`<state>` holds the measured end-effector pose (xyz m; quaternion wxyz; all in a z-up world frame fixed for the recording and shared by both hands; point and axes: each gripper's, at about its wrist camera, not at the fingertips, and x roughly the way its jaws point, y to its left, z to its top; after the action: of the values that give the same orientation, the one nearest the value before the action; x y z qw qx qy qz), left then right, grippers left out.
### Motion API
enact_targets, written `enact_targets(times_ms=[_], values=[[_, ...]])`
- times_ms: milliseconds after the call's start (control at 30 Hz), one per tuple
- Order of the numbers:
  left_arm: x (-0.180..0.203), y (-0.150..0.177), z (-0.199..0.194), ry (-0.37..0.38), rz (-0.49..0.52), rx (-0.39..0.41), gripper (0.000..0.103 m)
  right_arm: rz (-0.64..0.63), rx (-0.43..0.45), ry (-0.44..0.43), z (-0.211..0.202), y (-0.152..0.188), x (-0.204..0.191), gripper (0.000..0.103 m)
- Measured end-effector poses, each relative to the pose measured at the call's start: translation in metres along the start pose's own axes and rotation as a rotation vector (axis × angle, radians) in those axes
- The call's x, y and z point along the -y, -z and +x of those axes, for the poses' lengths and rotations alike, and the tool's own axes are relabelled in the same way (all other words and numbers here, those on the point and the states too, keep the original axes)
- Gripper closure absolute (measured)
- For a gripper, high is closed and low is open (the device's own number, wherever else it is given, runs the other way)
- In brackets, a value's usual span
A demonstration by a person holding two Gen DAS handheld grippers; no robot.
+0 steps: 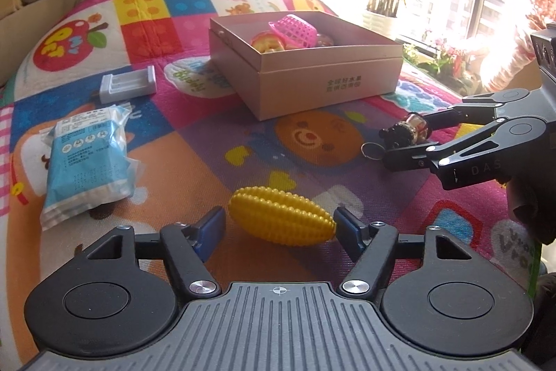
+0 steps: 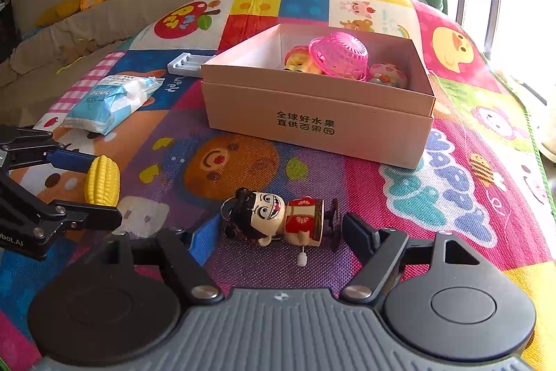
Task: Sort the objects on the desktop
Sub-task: 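Grasp the wind-up doll figurine with the right tool while the left grasps the yellow corn toy, then drop the doll and corn toy into the box with both tools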
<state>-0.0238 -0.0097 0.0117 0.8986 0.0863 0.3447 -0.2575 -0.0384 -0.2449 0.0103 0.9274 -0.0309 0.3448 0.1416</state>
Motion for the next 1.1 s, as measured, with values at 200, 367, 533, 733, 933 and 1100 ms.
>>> enact_targets(times_ms=[200,367,533,733,933,1100], values=[[0.015,-0.008,-0.010,-0.034,0.022,0.035,0.033,-0.003,-0.006,0.013,-0.005,-0.005,-0.001,0.037],[0.031,-0.059,-0.045,-0.090,0.126,0.231,0.033,-0.068,0.113,-0.033,-0.058,-0.037,0.000,0.038],[0.040,-0.132,-0.036,-0.157,0.165,0.363,0.033,-0.073,0.356,0.001,-0.122,-0.106,0.022,0.038],[0.032,-0.185,0.015,-0.141,0.123,0.358,0.024,0.003,0.364,0.025,-0.093,-0.163,0.053,0.037],[0.002,-0.117,0.008,-0.227,0.068,0.251,0.008,0.101,0.266,-0.029,-0.047,-0.164,0.071,0.033],[-0.021,-0.048,-0.008,-0.328,0.007,0.135,0.006,0.079,0.225,-0.066,-0.027,-0.160,0.050,0.031]])
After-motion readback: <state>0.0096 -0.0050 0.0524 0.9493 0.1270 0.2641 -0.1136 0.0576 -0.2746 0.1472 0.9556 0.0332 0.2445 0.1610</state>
